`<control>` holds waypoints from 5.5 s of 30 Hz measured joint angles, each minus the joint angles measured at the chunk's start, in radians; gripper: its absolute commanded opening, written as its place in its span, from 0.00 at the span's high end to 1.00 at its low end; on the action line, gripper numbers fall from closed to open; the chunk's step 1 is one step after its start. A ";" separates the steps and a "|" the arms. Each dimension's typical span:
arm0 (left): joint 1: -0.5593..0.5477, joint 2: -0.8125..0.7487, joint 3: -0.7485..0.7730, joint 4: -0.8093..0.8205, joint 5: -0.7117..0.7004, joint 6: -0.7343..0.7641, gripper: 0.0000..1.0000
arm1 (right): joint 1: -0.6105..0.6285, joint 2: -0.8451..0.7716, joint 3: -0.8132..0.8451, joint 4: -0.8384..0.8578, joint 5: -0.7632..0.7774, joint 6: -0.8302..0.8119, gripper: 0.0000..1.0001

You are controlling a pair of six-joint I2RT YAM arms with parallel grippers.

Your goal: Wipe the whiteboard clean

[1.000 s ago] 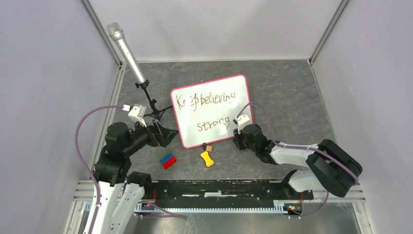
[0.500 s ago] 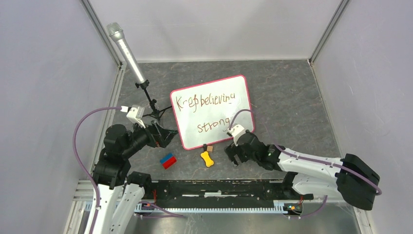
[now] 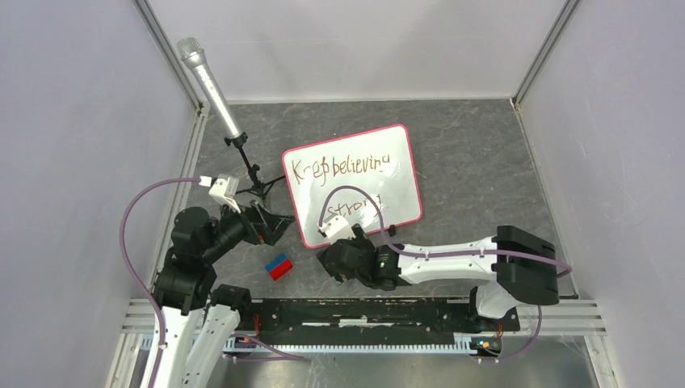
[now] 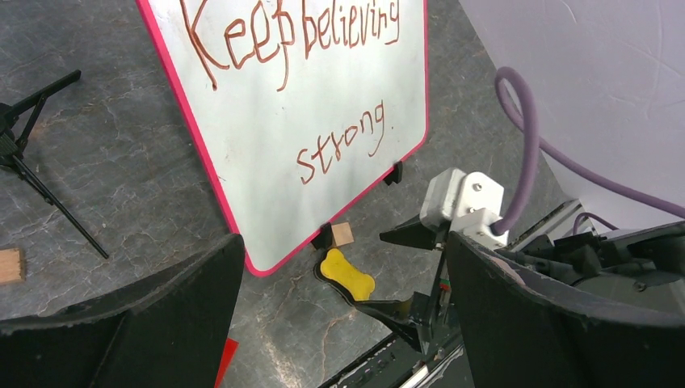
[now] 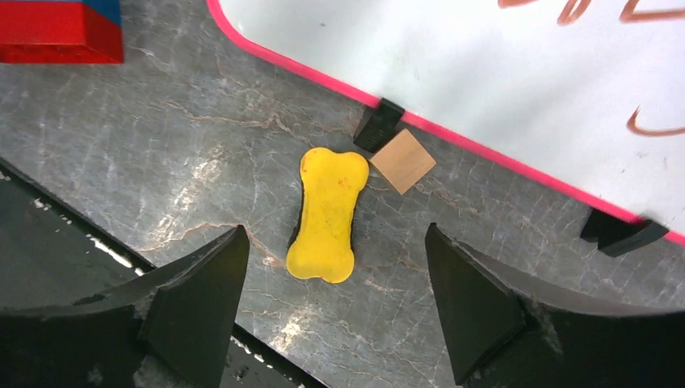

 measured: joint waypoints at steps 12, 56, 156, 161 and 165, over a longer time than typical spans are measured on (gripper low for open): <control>0.000 -0.005 0.000 0.001 0.000 0.000 0.00 | 0.011 0.074 -0.026 0.057 0.033 0.051 0.30; -0.008 0.242 -0.016 -0.014 -0.182 -0.087 0.09 | 0.011 -0.111 -0.182 0.254 0.115 -0.061 0.87; -0.225 0.639 -0.529 1.238 -0.304 -0.288 0.98 | -0.314 0.243 -0.005 1.116 0.009 -0.699 0.92; -0.229 0.639 -0.530 1.239 -0.306 -0.288 0.98 | -0.423 0.175 -0.082 1.138 0.032 -0.661 0.92; -0.229 0.639 -0.530 1.240 -0.306 -0.288 0.98 | -0.439 0.169 -0.087 1.138 0.050 -0.656 0.93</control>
